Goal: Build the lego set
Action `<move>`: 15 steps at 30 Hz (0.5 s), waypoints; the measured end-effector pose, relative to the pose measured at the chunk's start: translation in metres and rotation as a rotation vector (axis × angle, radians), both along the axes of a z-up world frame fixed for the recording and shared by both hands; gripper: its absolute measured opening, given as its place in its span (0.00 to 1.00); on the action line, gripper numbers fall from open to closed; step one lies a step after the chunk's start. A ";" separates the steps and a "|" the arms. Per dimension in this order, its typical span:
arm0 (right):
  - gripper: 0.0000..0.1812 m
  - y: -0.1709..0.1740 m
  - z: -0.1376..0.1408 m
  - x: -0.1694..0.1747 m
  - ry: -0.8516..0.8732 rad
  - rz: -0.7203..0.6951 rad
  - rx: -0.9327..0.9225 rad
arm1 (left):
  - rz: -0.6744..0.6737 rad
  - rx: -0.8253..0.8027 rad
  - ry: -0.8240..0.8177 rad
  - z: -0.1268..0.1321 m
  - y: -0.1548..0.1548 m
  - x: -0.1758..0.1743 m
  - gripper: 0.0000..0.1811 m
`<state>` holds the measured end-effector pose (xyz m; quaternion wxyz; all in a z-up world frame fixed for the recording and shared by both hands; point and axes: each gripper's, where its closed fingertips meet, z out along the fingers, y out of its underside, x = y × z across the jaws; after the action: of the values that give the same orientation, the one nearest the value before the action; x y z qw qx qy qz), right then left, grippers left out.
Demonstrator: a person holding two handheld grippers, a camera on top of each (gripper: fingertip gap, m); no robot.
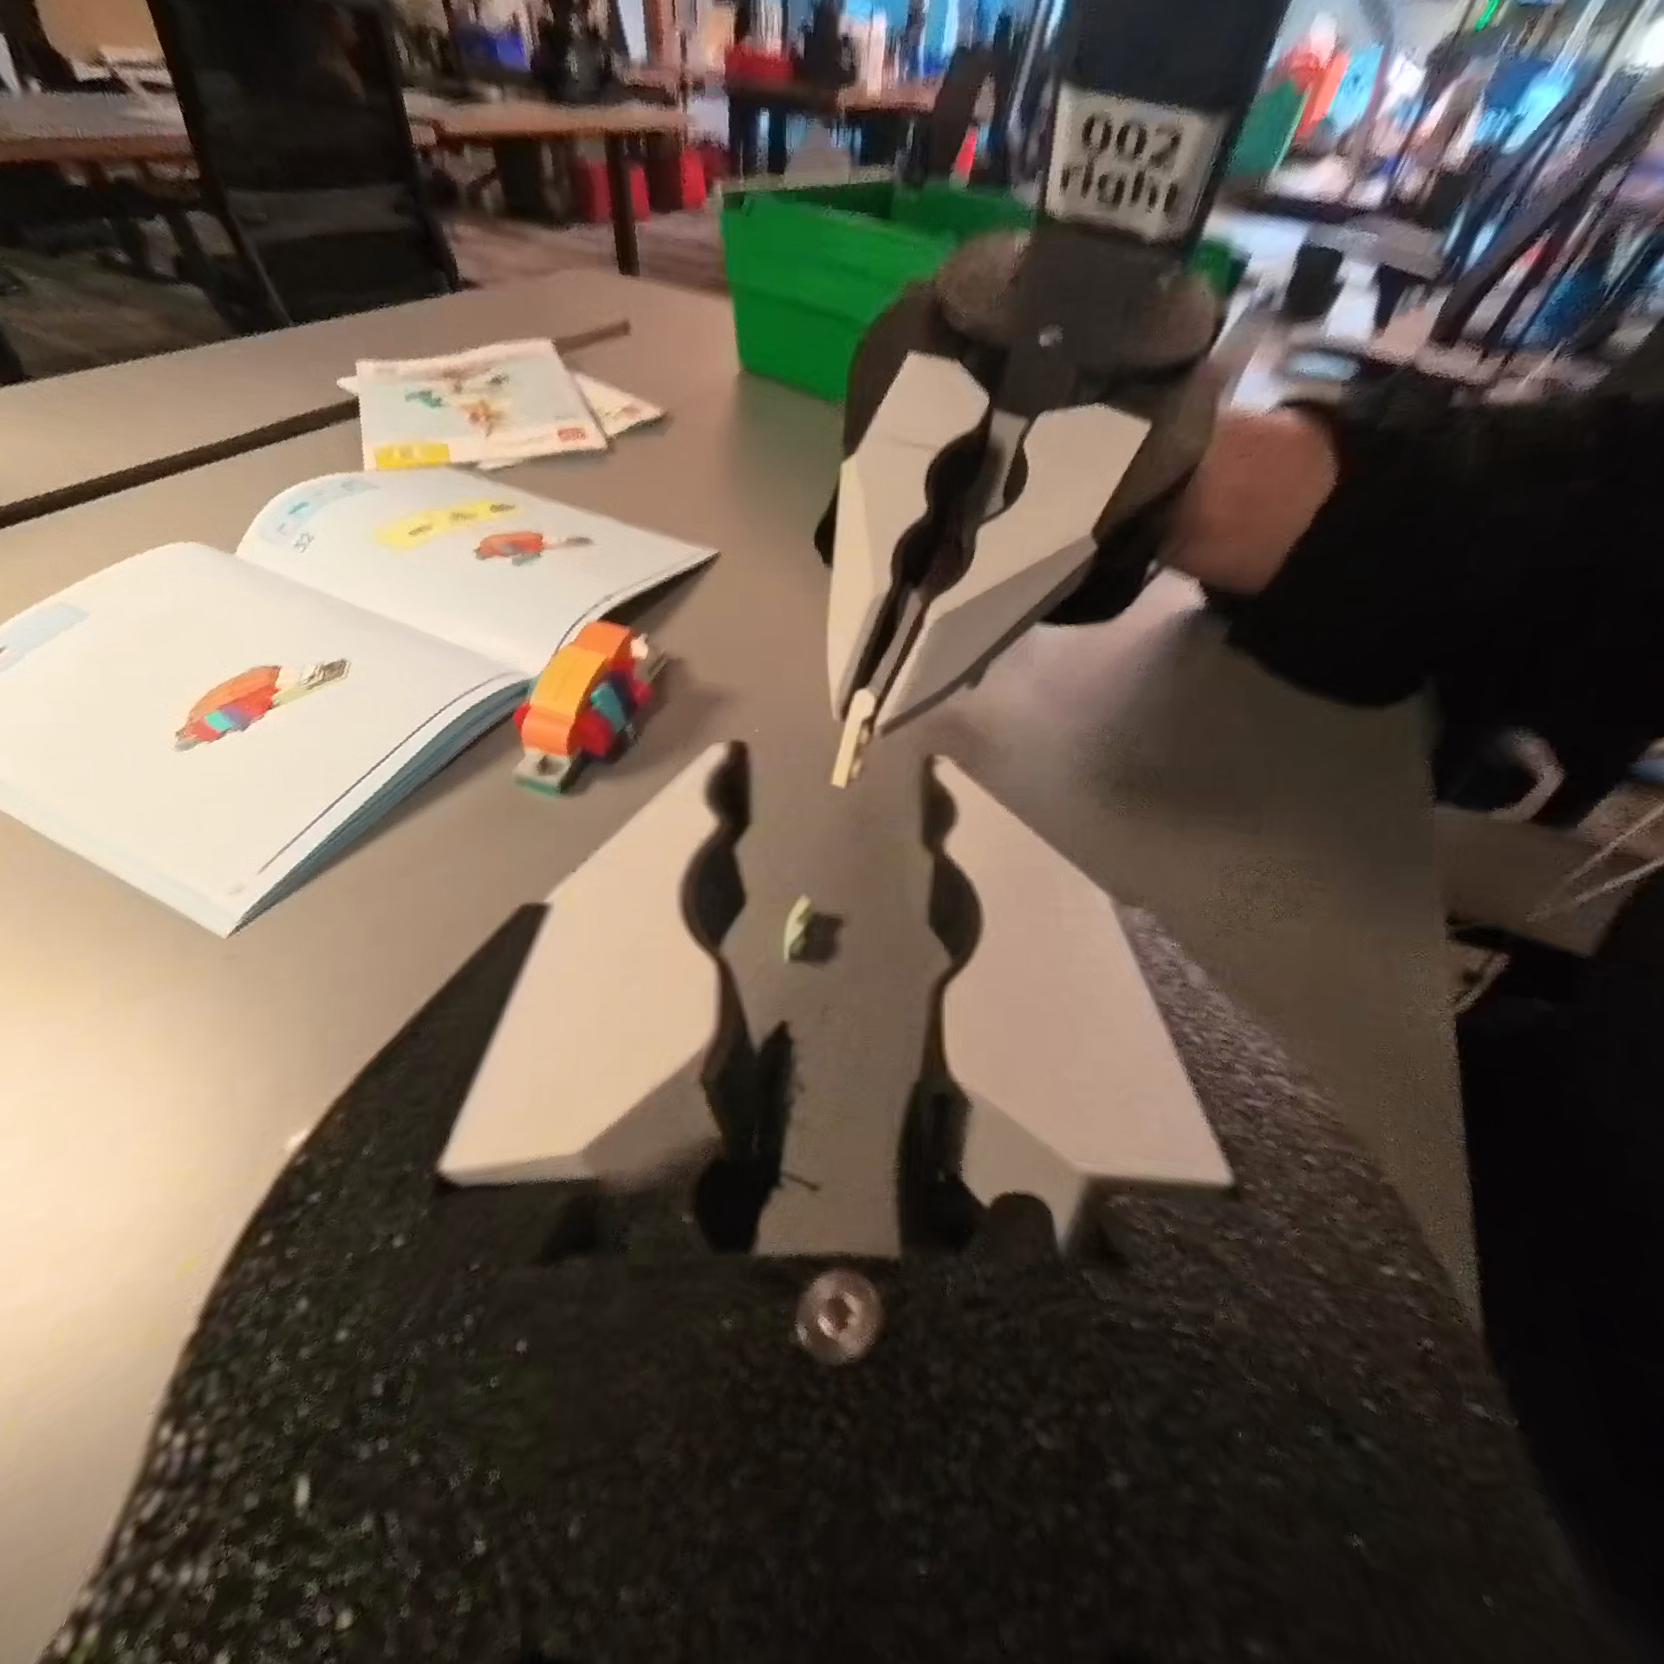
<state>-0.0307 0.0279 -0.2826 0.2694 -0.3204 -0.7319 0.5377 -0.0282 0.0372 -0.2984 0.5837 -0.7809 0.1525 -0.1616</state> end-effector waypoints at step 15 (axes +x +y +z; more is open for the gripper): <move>0.02 -0.004 -0.058 0.003 -0.154 0.057 0.242 | -0.108 -0.361 0.145 -0.054 -0.007 -0.007 0.25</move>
<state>-0.0273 0.0243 -0.3405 0.2335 -0.3048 -0.8188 0.4267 -0.0356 0.0307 -0.3521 0.4122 -0.8732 0.2045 -0.1607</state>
